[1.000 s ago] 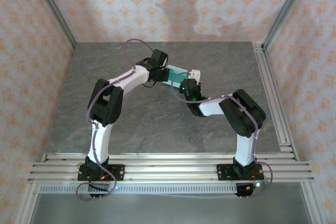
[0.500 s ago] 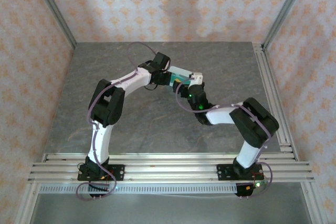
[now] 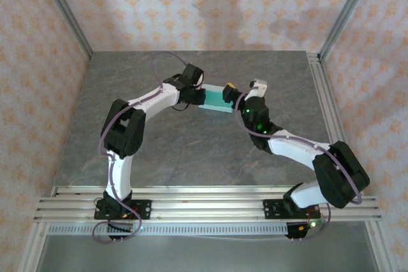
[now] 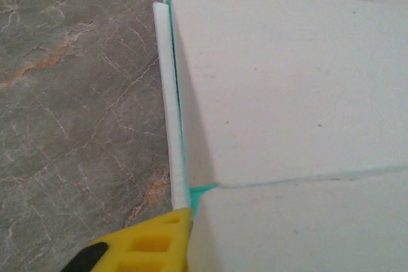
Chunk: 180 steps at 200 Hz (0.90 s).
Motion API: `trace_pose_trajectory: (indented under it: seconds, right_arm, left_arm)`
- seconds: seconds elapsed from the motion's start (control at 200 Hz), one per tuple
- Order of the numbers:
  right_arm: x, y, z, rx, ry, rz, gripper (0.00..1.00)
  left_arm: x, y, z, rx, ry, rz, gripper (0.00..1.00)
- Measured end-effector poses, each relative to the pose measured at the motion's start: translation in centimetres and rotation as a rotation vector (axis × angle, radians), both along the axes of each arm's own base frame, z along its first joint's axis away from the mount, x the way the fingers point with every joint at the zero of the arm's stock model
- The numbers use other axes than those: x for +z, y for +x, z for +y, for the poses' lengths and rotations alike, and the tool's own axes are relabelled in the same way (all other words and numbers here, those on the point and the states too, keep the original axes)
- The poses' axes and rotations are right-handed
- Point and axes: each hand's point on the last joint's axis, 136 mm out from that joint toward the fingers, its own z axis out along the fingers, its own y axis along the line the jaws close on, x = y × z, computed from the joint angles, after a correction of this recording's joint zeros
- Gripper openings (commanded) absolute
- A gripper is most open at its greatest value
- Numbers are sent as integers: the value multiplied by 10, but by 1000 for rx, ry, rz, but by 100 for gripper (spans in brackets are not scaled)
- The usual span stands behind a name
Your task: Fold the paper box
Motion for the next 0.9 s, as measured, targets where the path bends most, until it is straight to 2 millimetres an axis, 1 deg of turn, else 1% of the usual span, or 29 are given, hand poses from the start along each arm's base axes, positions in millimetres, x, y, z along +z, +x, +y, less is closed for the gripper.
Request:
trace_pose_trajectory:
  seconds: [0.08,0.095,0.125,0.21,0.255,0.275,0.31,0.38,0.445,0.516,0.566,0.631,0.691,0.761,0.826,0.901]
  right_arm:
    - [2,10,-10,-23,31,31,94]
    - [2,12,-11,-26,36,38,94]
    - [3,17,-13,-32,43,50,94]
    - [2,32,-17,-42,60,90,94]
    - [-2,40,-17,-43,67,123,93]
    - [-3,44,-18,-44,72,137,93]
    - [-6,51,-18,-44,83,164,93]
    - [-17,64,-21,-44,103,219,92]
    - [-31,71,-24,-42,118,270,91]
    - [-50,74,-25,-36,115,332,91]
    - [-66,74,-22,-21,106,380,91]
    - [-85,73,-17,0,94,440,91]
    - [-100,70,-13,21,87,485,90]
    - [-116,66,-10,37,77,532,89]
    - [-126,63,-8,50,73,565,88]
    - [-136,60,-6,67,65,592,83]
  left_arm:
    - [5,-5,0,-11,-12,-7,23]
    - [6,-6,0,-12,-14,-8,27]
    - [7,-8,1,-16,-14,-10,29]
    - [10,-13,3,-17,-21,-16,31]
    - [13,-16,4,-18,-26,-25,32]
    - [13,-19,5,-19,-29,-28,39]
    - [15,-23,7,-18,-35,-35,47]
    - [20,-35,11,-25,-51,-57,59]
    - [29,-44,15,-23,-73,-80,66]
    - [45,-48,17,-21,-103,-128,72]
    - [58,-49,17,-17,-133,-165,77]
    - [74,-47,19,-5,-176,-209,84]
    - [85,-44,25,21,-205,-235,86]
    - [93,-35,34,69,-236,-245,86]
    - [94,-24,44,121,-247,-226,85]
    - [93,-6,51,177,-253,-194,81]
